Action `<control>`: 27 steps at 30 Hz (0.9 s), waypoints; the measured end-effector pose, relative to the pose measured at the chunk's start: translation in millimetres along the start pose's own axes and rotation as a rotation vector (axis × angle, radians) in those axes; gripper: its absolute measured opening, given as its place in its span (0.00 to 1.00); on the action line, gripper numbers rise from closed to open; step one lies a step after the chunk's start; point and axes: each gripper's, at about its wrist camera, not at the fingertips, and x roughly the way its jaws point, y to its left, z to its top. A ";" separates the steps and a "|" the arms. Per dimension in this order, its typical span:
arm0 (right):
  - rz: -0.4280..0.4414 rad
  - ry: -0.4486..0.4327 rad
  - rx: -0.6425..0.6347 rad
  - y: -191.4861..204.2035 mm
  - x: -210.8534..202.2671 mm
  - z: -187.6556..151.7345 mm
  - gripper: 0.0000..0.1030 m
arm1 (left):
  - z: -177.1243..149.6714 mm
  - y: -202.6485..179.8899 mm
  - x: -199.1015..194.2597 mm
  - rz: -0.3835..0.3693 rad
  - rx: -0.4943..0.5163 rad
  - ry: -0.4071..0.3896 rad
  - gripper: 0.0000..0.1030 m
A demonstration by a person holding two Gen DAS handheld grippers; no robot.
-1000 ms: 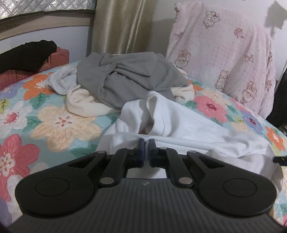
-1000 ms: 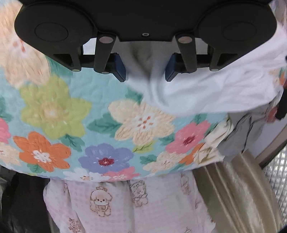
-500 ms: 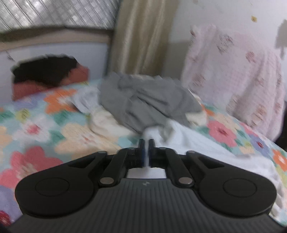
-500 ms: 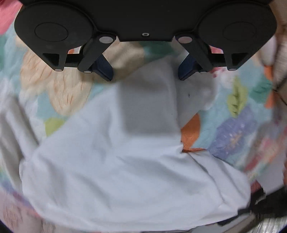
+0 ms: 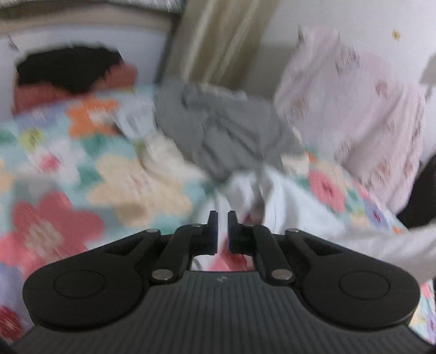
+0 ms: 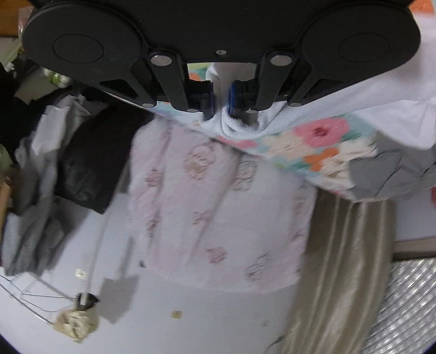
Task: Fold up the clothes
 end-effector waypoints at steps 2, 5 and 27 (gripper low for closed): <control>-0.005 0.027 0.054 -17.5 7.5 -6.4 0.11 | -14.9 -6.6 17.2 -0.089 -0.033 0.077 0.32; -0.048 0.110 0.124 -34.3 33.1 -45.0 0.11 | -35.2 -20.7 39.4 -0.185 -0.048 0.173 0.44; 0.182 0.267 0.168 -17.7 79.4 -114.8 0.15 | -64.0 -93.9 87.5 -0.146 0.091 0.186 0.05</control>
